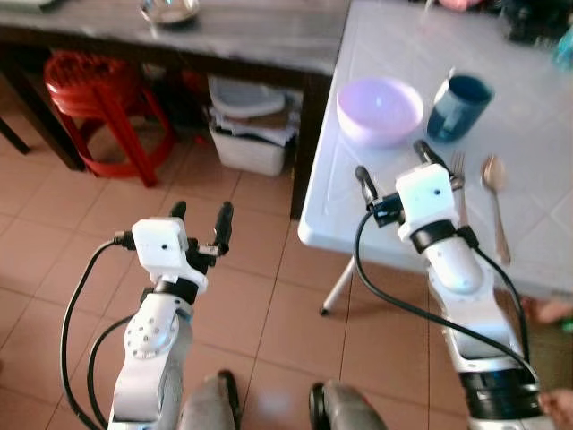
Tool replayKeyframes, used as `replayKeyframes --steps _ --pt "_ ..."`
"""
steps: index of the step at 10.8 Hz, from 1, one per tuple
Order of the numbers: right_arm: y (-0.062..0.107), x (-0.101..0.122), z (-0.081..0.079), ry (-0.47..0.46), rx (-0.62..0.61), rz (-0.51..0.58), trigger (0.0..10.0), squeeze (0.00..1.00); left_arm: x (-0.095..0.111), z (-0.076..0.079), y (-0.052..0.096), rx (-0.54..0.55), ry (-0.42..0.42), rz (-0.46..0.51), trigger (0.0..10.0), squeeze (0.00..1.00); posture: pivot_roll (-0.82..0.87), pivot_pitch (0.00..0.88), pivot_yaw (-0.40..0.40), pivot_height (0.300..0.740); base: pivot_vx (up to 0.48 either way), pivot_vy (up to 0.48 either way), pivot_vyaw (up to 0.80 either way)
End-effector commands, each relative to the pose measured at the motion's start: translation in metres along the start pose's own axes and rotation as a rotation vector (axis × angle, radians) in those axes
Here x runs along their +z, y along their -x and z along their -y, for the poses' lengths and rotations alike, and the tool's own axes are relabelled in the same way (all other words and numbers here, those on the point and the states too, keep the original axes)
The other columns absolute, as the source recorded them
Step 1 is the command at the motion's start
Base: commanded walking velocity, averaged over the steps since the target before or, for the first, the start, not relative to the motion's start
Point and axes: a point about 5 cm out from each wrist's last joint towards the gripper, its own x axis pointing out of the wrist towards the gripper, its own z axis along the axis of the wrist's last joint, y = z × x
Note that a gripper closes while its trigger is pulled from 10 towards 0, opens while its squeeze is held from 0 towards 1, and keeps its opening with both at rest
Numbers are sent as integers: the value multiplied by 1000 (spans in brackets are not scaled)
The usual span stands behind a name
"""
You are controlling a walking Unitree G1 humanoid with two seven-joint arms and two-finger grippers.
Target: Setting the table
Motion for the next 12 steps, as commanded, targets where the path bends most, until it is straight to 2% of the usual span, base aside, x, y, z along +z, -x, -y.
replayKeyframes --steps 1,3,5,10,12 --pt "-1 10 6 18 -9 46 10000 0 3 1 0 -2 -4 7 10000 0 -45 165 -10 740 315 0 0" --pt "-4 10 11 22 -27 43 10000 0 4 1 -2 -3 -12 16 10000 0 -45 160 -7 740 347 0 -209" --pt "-6 12 5 20 -12 53 10000 0 4 2 -4 -12 -10 15 10000 0 -47 156 -4 740 356 0 -228" --pt "-9 10 5 23 -7 45 10000 0 1 2 -3 -12 -11 3 10000 0 -50 152 -7 740 336 0 0" --pt "-10 7 2 32 28 31 10000 0 -1 0 -1 9 -20 -10 10000 0 -47 158 -6 740 0 0 0"
